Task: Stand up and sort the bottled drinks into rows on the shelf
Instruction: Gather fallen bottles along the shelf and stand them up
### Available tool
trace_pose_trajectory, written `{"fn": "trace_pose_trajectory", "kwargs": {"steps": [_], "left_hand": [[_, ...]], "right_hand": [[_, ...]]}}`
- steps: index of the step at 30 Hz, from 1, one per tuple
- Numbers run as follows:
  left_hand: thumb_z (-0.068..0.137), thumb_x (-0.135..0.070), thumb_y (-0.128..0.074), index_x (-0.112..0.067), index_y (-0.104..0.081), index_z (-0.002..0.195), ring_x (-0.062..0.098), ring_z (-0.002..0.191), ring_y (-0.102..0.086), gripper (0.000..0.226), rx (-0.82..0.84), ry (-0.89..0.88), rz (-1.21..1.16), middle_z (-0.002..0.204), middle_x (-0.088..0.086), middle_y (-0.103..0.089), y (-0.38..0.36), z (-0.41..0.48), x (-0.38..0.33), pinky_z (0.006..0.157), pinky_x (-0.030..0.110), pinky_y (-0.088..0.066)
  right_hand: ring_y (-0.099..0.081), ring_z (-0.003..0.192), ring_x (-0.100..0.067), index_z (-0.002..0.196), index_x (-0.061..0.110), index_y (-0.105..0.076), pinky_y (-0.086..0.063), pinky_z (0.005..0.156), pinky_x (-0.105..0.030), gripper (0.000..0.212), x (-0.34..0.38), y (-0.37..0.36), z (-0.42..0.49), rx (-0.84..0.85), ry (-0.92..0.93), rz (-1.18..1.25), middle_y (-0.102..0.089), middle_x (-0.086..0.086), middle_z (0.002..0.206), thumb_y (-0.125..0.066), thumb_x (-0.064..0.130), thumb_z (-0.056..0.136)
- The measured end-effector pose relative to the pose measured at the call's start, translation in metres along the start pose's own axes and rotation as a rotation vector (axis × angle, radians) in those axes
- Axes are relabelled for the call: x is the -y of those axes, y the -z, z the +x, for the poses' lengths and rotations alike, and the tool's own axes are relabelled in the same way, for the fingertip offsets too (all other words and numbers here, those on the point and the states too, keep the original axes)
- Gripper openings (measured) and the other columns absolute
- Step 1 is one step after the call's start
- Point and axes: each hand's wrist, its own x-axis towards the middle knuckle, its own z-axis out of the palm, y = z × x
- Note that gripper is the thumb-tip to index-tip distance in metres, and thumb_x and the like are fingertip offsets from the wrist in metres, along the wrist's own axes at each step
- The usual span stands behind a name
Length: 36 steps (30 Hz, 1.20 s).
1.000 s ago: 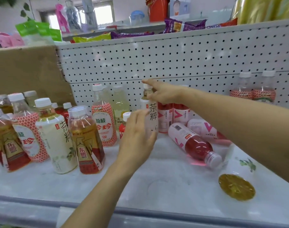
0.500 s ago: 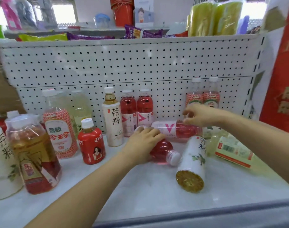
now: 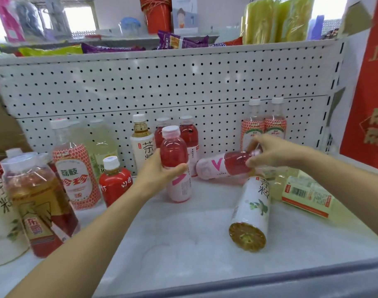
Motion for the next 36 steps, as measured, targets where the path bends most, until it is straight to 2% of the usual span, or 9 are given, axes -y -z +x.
{"fn": "trace_pose_trajectory", "kwargs": {"steps": [3, 6, 12, 15, 20, 23, 25, 29, 36], "left_hand": [[0.078, -0.046, -0.079, -0.026, -0.055, 0.123, 0.012, 0.104, -0.065, 0.055, -0.008, 0.042, 0.0, 0.112, -0.008, -0.069, -0.003, 0.0, -0.002, 0.093, 0.039, -0.054], [0.078, -0.051, -0.077, -0.029, -0.054, 0.122, 0.01, 0.103, -0.065, 0.054, -0.007, 0.086, -0.018, 0.108, -0.012, -0.069, -0.005, -0.003, -0.004, 0.094, 0.042, -0.054], [0.089, -0.032, -0.072, -0.026, -0.037, 0.146, 0.007, 0.121, -0.051, 0.067, -0.043, 0.093, -0.158, 0.137, -0.01, -0.053, -0.004, -0.038, -0.012, 0.102, 0.031, -0.042], [0.09, -0.037, -0.07, -0.024, -0.028, 0.151, 0.007, 0.128, -0.045, 0.076, -0.101, 0.059, -0.108, 0.145, -0.008, -0.04, -0.001, -0.063, -0.009, 0.112, 0.04, -0.041], [0.09, -0.041, -0.067, -0.024, -0.032, 0.148, 0.009, 0.126, -0.046, 0.07, -0.004, -0.125, 0.078, 0.141, -0.005, -0.04, -0.006, -0.083, -0.025, 0.109, 0.037, -0.044], [0.09, -0.047, -0.064, -0.023, -0.037, 0.146, 0.009, 0.122, -0.05, 0.067, 0.142, -0.167, 0.087, 0.141, -0.005, -0.046, -0.02, -0.083, -0.043, 0.106, 0.036, -0.045], [0.089, -0.054, -0.061, -0.022, -0.036, 0.148, 0.013, 0.125, -0.051, 0.072, 0.227, -0.148, 0.096, 0.145, -0.001, -0.047, -0.036, -0.078, -0.054, 0.106, 0.04, -0.045], [0.091, -0.064, -0.053, -0.021, -0.039, 0.144, 0.022, 0.123, -0.054, 0.07, 0.381, -0.036, 0.226, 0.142, 0.001, -0.053, -0.068, -0.063, -0.077, 0.102, 0.044, -0.047], [0.074, -0.051, -0.08, -0.02, -0.046, 0.13, 0.022, 0.104, -0.059, 0.072, 0.429, 0.119, 0.585, 0.122, 0.002, -0.061, -0.108, -0.045, -0.102, 0.086, 0.035, -0.05]], "right_hand": [[-0.063, 0.093, -0.026, 0.109, 0.012, -0.061, -0.054, 0.083, -0.045, 0.029, 0.024, 0.012, 0.005, -0.181, 0.082, -0.035, -0.064, -0.008, 0.104, -0.066, 0.031, 0.089], [-0.062, 0.093, -0.018, 0.113, 0.018, -0.057, -0.055, 0.08, -0.038, 0.032, 0.048, 0.009, 0.015, -0.245, 0.179, 0.267, -0.06, -0.002, 0.105, -0.07, 0.031, 0.088], [-0.056, 0.115, -0.022, 0.138, 0.02, -0.051, -0.047, 0.096, -0.034, 0.044, 0.078, -0.005, 0.038, -0.223, 0.224, 0.25, -0.056, -0.008, 0.136, -0.061, 0.027, 0.096], [-0.046, 0.131, -0.023, 0.151, 0.028, -0.036, -0.039, 0.105, -0.035, 0.053, 0.077, -0.012, 0.035, -0.186, 0.213, 0.254, -0.041, -0.004, 0.153, -0.054, 0.027, 0.101], [-0.047, 0.13, -0.02, 0.156, 0.039, -0.013, -0.036, 0.109, -0.04, 0.069, 0.06, -0.02, 0.013, -0.134, 0.149, 0.366, -0.032, 0.002, 0.158, -0.053, 0.033, 0.1], [-0.049, 0.118, -0.013, 0.157, 0.03, -0.015, -0.043, 0.097, -0.033, 0.068, 0.047, -0.033, -0.014, -0.138, 0.136, 0.421, -0.042, 0.002, 0.149, -0.053, 0.032, 0.1], [-0.048, 0.123, -0.012, 0.154, 0.025, -0.028, -0.044, 0.093, -0.028, 0.061, 0.033, -0.04, -0.036, -0.118, 0.154, 0.375, -0.046, 0.003, 0.146, -0.054, 0.032, 0.1], [-0.036, 0.139, -0.015, 0.147, 0.025, -0.043, -0.03, 0.113, -0.032, 0.057, -0.026, -0.025, -0.073, -0.081, 0.108, 0.082, -0.042, 0.005, 0.151, -0.059, 0.041, 0.095], [-0.017, 0.147, -0.024, 0.155, 0.022, -0.023, -0.021, 0.117, -0.037, 0.087, -0.104, 0.015, -0.118, 0.061, -0.117, -0.243, -0.02, -0.004, 0.161, -0.067, 0.051, 0.085]]}}
